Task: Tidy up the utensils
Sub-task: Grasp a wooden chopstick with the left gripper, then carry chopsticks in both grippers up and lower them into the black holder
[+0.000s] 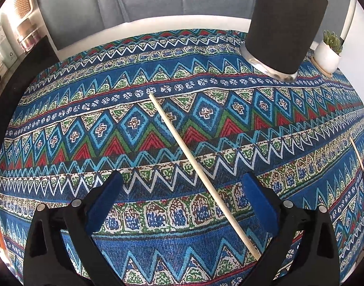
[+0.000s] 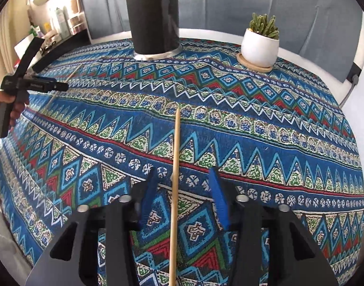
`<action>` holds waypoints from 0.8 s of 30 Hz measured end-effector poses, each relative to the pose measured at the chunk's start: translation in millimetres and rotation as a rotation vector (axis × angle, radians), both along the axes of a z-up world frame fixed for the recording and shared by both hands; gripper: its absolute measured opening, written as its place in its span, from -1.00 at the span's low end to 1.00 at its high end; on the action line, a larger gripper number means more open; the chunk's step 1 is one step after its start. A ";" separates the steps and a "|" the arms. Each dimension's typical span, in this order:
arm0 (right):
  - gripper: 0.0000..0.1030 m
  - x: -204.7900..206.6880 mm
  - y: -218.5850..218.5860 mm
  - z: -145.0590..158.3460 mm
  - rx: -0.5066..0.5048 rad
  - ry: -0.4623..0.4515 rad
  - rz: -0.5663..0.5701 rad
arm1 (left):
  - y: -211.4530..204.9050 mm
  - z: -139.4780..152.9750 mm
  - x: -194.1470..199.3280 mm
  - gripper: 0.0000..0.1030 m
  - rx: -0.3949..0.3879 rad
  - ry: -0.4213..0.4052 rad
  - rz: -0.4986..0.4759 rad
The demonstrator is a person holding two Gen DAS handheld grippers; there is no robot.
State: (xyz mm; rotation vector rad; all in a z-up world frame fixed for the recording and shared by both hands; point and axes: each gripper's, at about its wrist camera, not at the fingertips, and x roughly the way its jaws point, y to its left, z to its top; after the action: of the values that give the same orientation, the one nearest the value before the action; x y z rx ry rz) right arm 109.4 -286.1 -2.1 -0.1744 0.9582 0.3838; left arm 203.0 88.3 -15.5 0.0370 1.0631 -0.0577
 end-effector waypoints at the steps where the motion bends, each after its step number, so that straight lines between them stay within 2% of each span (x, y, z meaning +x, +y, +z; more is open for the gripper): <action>1: -0.85 -0.1 -3.2 0.8 0.013 0.006 -0.005 | 1.5 -0.5 -0.7 0.86 -0.003 -0.017 -0.006; 3: -0.91 -0.8 -11.1 0.6 0.042 0.004 -0.025 | 6.2 3.0 -7.0 0.53 -0.005 -0.062 -0.011; 5: -0.91 -3.2 -18.1 0.7 0.069 0.001 -0.043 | 15.3 8.8 -15.8 -0.27 -0.020 -0.076 -0.019; 8: -0.91 -10.1 -24.2 2.0 0.059 -0.020 -0.068 | 28.5 10.5 -24.1 -0.78 -0.047 -0.071 -0.044; 11: -0.91 -18.6 -33.7 3.8 0.081 -0.033 -0.081 | 40.2 12.1 -35.2 -0.86 -0.083 -0.055 -0.022; 13: -0.91 -26.4 -43.4 7.8 0.102 -0.051 -0.109 | 44.4 12.0 -47.2 -0.88 -0.078 -0.064 -0.024; 17: -0.91 -41.4 -70.4 15.2 0.195 -0.070 -0.195 | 53.0 16.8 -75.6 -0.91 -0.097 -0.072 -0.030; 24: -0.91 -60.7 -96.6 43.8 0.245 -0.159 -0.265 | 54.1 58.0 -111.3 -0.91 -0.126 -0.183 -0.040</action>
State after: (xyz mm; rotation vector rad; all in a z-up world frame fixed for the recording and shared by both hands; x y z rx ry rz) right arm 48.7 -382.8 41.7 0.1432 0.7579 0.2359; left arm 91.7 142.4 42.5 -0.0494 0.8740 -0.1544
